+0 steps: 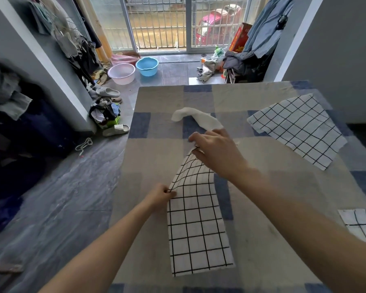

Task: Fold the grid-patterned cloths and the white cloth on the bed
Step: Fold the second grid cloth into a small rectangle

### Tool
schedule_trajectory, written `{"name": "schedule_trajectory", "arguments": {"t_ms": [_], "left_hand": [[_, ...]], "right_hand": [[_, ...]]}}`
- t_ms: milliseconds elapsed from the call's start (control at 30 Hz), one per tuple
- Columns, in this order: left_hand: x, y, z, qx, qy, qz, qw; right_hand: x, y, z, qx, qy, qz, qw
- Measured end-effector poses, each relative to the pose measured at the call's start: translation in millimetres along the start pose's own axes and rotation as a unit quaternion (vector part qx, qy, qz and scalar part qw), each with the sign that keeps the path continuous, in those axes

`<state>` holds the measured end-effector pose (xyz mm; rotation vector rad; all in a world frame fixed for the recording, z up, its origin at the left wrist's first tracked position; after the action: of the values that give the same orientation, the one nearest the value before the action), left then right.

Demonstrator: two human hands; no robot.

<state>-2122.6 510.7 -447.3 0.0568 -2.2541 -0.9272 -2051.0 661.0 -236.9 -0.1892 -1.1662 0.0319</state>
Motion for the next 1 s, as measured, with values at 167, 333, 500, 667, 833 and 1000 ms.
{"name": "schedule_trajectory", "arguments": {"t_ms": [167, 333, 500, 667, 833, 1000], "left_hand": [[16, -25, -6, 0.017, 0.096, -0.097, 0.991], [19, -47, -26, 0.073, 0.145, -0.192, 0.968], [2, -54, -48, 0.117, 0.110, -0.251, 0.954], [-2, -34, -77, -0.040, 0.167, -0.086, 0.981], [-36, -21, -101, -0.165, 0.116, 0.113, 0.973], [-57, -22, -112, -0.202, 0.076, 0.222, 0.951]], "right_hand": [[-15, -45, -52, -0.002, -0.037, 0.033, 0.999], [-59, -87, -120, 0.000, -0.121, 0.035, 0.992], [-92, -116, -168, -0.001, -0.165, 0.048, 0.985], [-124, -122, -198, -0.009, -0.210, 0.020, 0.978], [-139, -120, -220, -0.018, -0.252, 0.034, 0.967], [-124, -115, -227, -0.038, -0.237, 0.124, 0.963]]}}
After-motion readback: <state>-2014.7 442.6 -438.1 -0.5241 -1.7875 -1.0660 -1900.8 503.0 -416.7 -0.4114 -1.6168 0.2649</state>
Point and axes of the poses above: each hand's wrist, its own z-axis towards the middle knuckle, its own x-axis out of the back of the hand, y = z × x, the point moved 8 cm from there along z, towards the middle knuckle, and after that the axes turned 2 degrees about -x, right-handed, at the moved point
